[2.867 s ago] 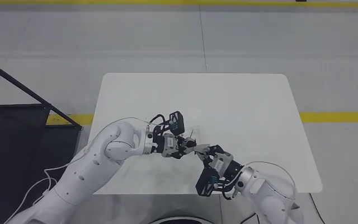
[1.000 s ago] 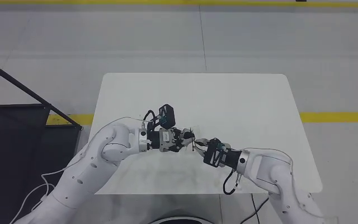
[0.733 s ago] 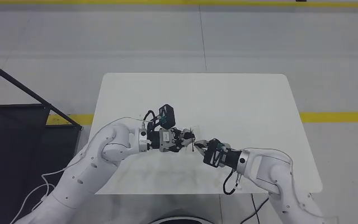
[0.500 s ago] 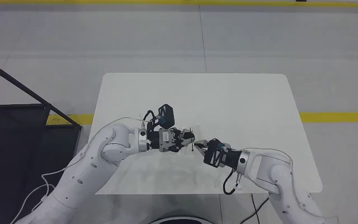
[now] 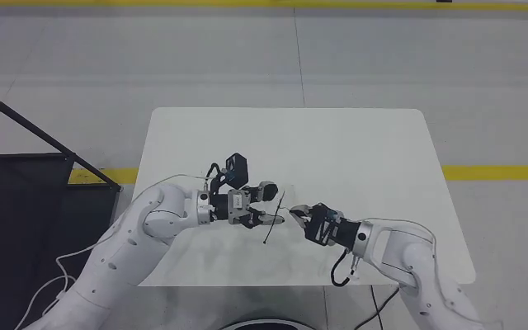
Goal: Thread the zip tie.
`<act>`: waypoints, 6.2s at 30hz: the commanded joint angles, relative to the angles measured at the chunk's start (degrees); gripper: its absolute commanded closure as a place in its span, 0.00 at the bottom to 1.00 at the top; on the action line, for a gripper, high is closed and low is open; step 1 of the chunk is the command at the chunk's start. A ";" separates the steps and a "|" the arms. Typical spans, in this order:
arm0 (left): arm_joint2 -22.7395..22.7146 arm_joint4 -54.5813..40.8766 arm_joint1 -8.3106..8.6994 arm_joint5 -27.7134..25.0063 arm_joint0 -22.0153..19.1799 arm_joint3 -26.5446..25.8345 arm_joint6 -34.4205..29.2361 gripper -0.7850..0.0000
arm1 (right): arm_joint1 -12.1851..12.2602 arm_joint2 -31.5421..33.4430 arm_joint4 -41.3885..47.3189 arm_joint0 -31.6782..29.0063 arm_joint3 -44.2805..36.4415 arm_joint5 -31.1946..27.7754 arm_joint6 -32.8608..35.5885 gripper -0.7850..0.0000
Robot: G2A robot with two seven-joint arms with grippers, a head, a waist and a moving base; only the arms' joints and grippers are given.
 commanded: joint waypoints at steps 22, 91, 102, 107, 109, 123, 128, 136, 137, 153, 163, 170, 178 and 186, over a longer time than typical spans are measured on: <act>-2.47 -27.53 1.41 -0.65 -0.31 5.50 -9.36 0.00 | 0.67 -0.12 6.82 1.91 4.39 -11.72 -4.74 1.00; 2.50 -36.83 -0.26 4.50 -3.10 4.53 -19.49 1.00 | 2.03 -9.56 31.60 13.42 17.23 -15.86 8.90 1.00; 1.44 -35.37 -0.47 4.53 -2.99 5.93 -16.95 1.00 | 3.64 -12.17 34.77 14.44 16.22 -15.86 6.33 1.00; 1.33 -34.33 -0.65 4.69 -3.10 6.46 -16.06 1.00 | 4.69 -13.57 35.45 15.11 15.80 -15.86 4.33 1.00; 1.30 -34.22 -0.71 4.64 -3.14 6.73 -15.81 1.00 | 5.16 -14.07 35.61 15.34 15.59 -15.86 3.23 1.00; 0.97 -32.43 -1.10 4.47 -3.26 8.85 -14.19 1.00 | 8.64 -16.58 32.39 16.39 15.13 -15.86 -8.96 1.00; 0.80 -32.04 -1.18 4.19 -3.13 9.37 -13.83 1.00 | 9.80 -17.04 28.67 16.03 14.87 -15.86 -15.67 1.00; 0.32 -31.91 -1.23 4.12 -2.89 9.73 -13.68 1.00 | 11.65 -17.90 22.75 15.84 15.11 -15.86 -25.28 1.00; 0.27 -31.90 -1.23 4.09 -2.86 9.74 -13.69 1.00 | 11.87 -18.00 22.03 15.81 15.15 -15.86 -26.35 1.00; 0.46 -37.58 -1.35 1.68 -2.54 8.45 -16.31 0.56 | 13.77 -21.80 17.43 18.13 16.79 -15.86 -33.80 1.00; 1.43 -47.02 -1.49 0.24 -2.49 9.62 -20.21 0.51 | 14.47 -23.67 16.45 19.08 17.03 -15.86 -34.67 1.00; 1.70 -52.15 -1.52 -0.50 -3.66 11.37 -24.40 0.53 | 14.61 -30.62 22.20 24.28 17.76 -15.86 -26.70 1.00; 3.53 -58.02 -1.49 0.96 -4.16 10.90 -29.20 0.55 | 14.51 -34.83 26.70 28.45 19.47 -15.86 -23.74 1.00; 5.74 -58.86 -1.23 1.93 -5.18 9.85 -30.18 0.57 | 14.28 -37.06 29.31 30.71 20.89 -15.86 -21.71 1.00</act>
